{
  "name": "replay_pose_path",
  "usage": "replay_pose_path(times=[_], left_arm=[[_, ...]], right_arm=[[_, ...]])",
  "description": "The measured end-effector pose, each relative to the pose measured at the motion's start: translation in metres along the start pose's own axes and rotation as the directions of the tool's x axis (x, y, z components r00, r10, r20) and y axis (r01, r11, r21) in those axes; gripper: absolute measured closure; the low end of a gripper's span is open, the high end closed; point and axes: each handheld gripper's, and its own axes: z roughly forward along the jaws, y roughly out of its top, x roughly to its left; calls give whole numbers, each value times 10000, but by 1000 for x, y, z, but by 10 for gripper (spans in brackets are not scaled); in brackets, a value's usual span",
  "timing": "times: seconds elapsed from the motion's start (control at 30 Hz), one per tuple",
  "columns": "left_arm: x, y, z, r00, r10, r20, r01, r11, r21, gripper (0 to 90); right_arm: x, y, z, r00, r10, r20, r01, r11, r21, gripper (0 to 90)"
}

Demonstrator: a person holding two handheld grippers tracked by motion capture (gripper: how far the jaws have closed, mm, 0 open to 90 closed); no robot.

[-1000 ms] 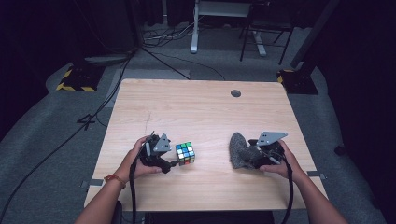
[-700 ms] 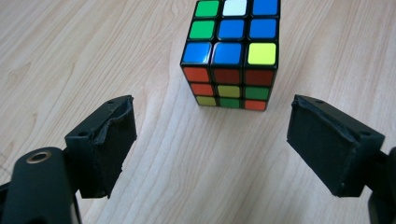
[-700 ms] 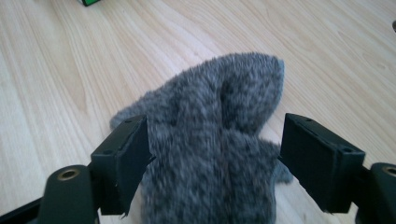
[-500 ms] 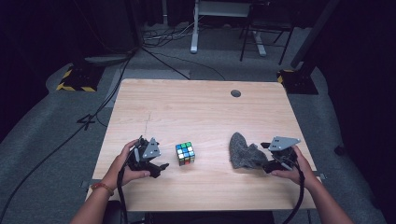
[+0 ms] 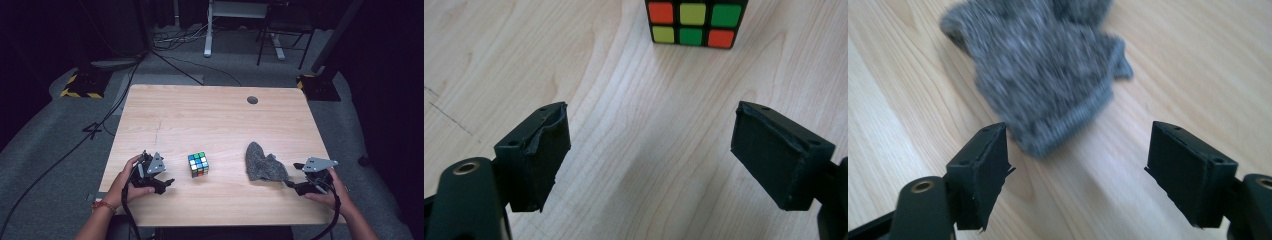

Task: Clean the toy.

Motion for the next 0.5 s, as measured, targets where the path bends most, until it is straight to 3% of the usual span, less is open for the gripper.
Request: replay_pose_path(times=[0.23, 0.33, 0.43, 0.5], left_arm=[[3, -10, 4, 9987, -495, 152, 493, 9987, 126, 165], [5, -14, 5, 9979, -609, 240, 605, 9980, 174, 164], [6, -18, 7, 9961, -847, 264, 839, 9961, 275, 165], [8, -21, 9, 9941, -1034, 330, 1026, 9944, 269, 162]], right_arm=[[-10, -33, -5, 9933, 1120, 273, -1116, 9936, -151, 245], [-13, -48, -9, 9872, 1529, 453, -1518, 9881, -266, 237], [-19, -59, -14, 9754, 2167, 402, -2142, 9750, -598, 239], [-18, -62, -16, 9725, 2191, 790, -2143, 9746, -643, 227]])
